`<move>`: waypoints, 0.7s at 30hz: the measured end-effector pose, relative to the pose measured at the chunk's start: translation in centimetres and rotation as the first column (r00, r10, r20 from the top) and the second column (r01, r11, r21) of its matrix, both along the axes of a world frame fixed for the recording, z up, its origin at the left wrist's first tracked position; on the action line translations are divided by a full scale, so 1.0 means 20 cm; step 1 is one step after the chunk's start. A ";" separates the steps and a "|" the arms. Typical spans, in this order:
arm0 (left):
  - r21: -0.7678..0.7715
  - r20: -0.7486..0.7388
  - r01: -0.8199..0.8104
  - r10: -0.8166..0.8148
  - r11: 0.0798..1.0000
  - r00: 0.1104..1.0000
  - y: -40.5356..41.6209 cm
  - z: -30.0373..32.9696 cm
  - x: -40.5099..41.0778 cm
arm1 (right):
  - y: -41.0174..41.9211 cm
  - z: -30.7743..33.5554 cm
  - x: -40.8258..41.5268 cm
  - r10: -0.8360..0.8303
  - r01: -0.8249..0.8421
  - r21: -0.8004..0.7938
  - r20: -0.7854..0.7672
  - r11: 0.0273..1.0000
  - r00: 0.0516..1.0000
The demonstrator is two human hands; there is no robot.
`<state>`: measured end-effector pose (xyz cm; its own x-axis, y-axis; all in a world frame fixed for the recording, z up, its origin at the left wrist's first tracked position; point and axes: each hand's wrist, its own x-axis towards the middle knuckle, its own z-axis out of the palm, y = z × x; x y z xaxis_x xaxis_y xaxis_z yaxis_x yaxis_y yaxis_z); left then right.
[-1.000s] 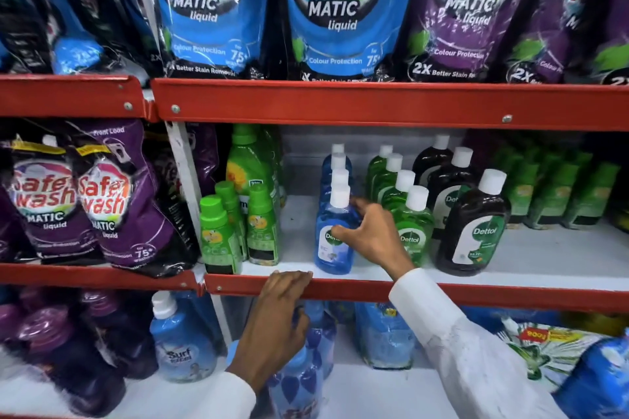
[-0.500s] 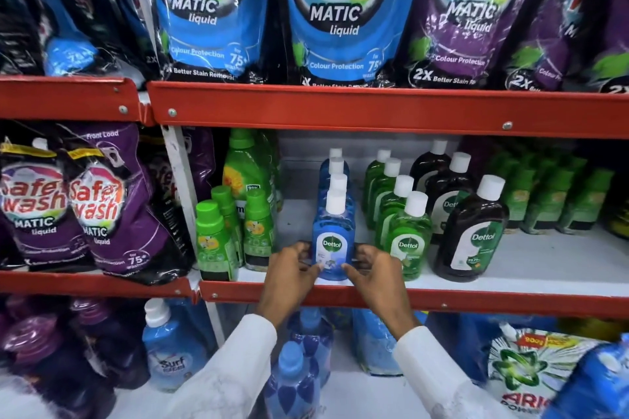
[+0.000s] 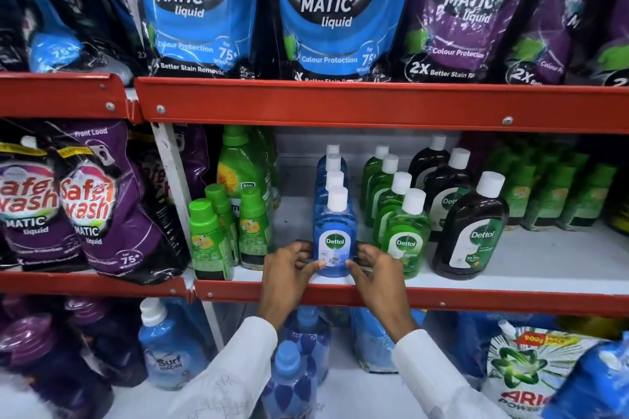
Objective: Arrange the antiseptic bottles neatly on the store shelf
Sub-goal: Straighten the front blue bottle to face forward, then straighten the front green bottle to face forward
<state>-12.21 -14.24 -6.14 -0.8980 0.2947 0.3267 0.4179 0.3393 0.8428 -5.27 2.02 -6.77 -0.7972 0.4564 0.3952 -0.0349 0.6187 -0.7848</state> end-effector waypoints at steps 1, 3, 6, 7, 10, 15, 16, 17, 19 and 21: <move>-0.004 -0.006 -0.005 0.005 1.000 1.000 0.00 0.00 0.00 | 0.00 0.00 0.00 -0.002 0.002 0.004 0.003 1.000 1.000; -0.010 -0.020 -0.008 0.008 1.000 1.000 0.00 0.00 0.00 | 0.00 0.01 0.00 0.002 -0.002 0.011 0.006 1.000 1.000; -0.031 -0.035 -0.015 0.014 0.999 0.999 -0.01 0.01 0.03 | -0.01 0.02 0.03 0.019 -0.020 -0.045 -0.008 0.999 1.000; -0.028 -0.054 -0.046 0.044 0.999 0.998 -0.01 0.02 0.05 | -0.01 0.02 0.06 0.013 -0.015 -0.081 -0.022 0.997 1.000; 0.101 -0.194 -0.186 0.203 0.977 0.960 -0.02 0.01 0.15 | 0.03 0.01 0.20 -0.121 0.098 -0.130 -0.179 0.987 0.976; 0.166 -0.323 -0.077 0.128 0.983 0.938 0.19 -0.03 0.37 | 0.23 0.02 0.38 -0.345 0.300 -0.178 -0.341 0.937 0.875; 0.150 -0.282 -0.052 0.093 0.987 0.955 0.26 -0.03 0.39 | 0.27 0.02 0.38 -0.346 0.309 -0.163 -0.301 0.937 0.889; 0.124 -0.226 -0.029 0.056 0.992 0.972 0.31 -0.03 0.38 | 0.31 0.02 0.37 -0.325 0.298 -0.143 -0.245 0.944 0.913; 0.050 -0.149 0.019 -0.011 0.999 0.989 0.41 -0.02 0.35 | 0.37 0.02 0.35 -0.242 0.234 -0.073 -0.124 0.969 0.962; -0.023 -0.137 0.049 -0.051 0.999 0.989 0.49 0.00 0.32 | 0.42 0.02 0.33 -0.152 0.153 0.020 -0.057 0.988 0.987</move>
<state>-5.86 -4.50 -6.12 -0.8292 0.3455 0.4394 0.5458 0.3308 0.7698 1.25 10.35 -6.34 -0.6959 0.5608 0.4486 0.0186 0.6386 -0.7694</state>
